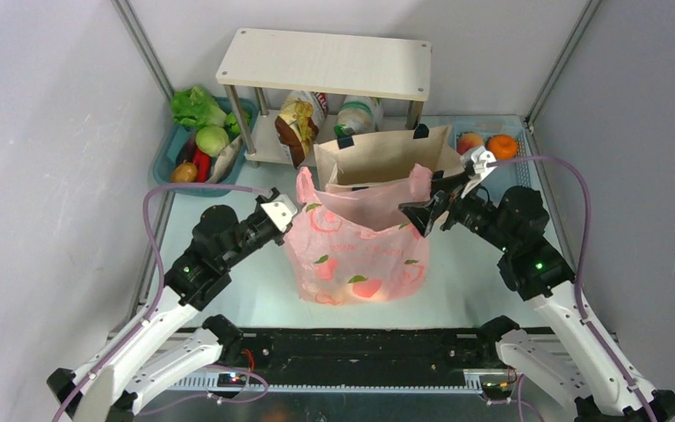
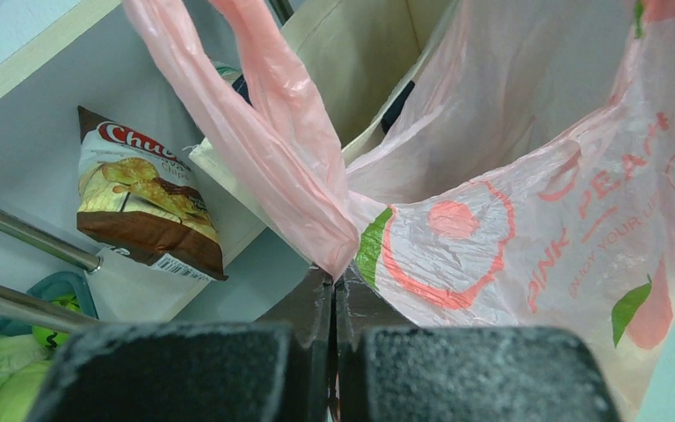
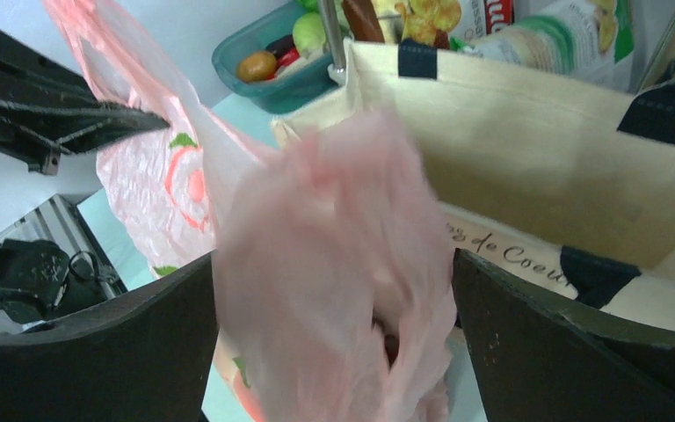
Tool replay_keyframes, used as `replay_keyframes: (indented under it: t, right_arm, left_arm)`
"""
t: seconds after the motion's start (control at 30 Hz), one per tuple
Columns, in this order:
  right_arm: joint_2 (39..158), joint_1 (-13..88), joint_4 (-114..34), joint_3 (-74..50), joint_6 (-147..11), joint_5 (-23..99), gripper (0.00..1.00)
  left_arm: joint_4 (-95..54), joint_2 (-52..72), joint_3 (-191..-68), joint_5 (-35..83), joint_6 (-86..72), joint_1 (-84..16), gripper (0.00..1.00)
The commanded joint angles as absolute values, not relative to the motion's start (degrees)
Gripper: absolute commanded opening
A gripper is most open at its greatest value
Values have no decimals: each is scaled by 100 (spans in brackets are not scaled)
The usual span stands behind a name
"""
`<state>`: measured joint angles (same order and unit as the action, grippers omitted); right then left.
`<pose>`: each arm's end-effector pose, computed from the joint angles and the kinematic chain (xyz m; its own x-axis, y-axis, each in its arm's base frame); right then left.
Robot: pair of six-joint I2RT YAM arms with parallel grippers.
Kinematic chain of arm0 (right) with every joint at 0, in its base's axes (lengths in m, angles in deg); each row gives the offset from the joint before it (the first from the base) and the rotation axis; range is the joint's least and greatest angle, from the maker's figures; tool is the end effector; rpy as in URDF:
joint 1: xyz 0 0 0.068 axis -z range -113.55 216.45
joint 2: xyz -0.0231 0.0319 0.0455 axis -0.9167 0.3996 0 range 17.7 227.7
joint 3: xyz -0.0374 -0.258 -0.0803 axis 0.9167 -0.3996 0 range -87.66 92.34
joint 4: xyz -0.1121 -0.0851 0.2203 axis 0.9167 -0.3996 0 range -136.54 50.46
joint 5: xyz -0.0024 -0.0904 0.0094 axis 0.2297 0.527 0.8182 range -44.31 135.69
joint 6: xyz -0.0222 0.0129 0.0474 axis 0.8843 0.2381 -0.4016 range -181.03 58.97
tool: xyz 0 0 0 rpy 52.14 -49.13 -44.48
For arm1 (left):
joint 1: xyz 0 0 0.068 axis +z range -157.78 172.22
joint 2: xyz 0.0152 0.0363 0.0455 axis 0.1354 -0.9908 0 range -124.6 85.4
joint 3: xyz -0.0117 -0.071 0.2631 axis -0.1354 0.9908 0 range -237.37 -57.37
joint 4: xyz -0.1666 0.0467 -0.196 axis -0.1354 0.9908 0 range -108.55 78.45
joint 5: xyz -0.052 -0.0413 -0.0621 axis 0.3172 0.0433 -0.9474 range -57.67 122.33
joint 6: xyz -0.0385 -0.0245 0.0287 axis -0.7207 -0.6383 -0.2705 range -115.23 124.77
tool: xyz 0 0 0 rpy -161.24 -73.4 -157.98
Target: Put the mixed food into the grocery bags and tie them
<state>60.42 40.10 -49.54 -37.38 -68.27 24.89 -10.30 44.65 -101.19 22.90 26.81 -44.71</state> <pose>0.1451 0.0859 0.3798 -0.1301 0.0671 -0.9892 -0.7221 0.6773 0.1409 0.1325 -0.1068 0.3490 0.2044 0.3095 -0.9287 0.6975 0.6196 0.3600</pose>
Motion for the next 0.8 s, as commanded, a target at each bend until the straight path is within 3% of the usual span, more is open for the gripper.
replay_keyframes:
  t: [0.0, 0.1, 0.2, 0.37, 0.6, 0.77]
  right_arm:
    - [6279, 4078, -4846, -3132, -6826, 2799, 99]
    - [6440, 4072, -4597, -3107, -7119, 3513, 99]
    - [6483, 4087, -4483, -3089, -6911, 3445, 99]
    - [6604, 4405, -4825, -2652, -6413, 1851, 99]
    - [6901, 4574, -5156, -2113, -6217, 1374, 99]
    - [7035, 4791, -5303, -1949, -5476, -228, 99]
  left_arm:
    - [-1317, 4521, -10118, 2179, 2704, -4428, 0]
    - [-1317, 4545, -10107, 2171, 2701, -4433, 0]
    - [-1327, 4567, -10098, 2172, 2711, -4434, 0]
    - [-1318, 4536, -10094, 2121, 2708, -4434, 0]
    - [-1315, 4550, -10107, 2029, 2676, -4428, 0]
    - [-1320, 4545, -10118, 1887, 2650, -4426, 0]
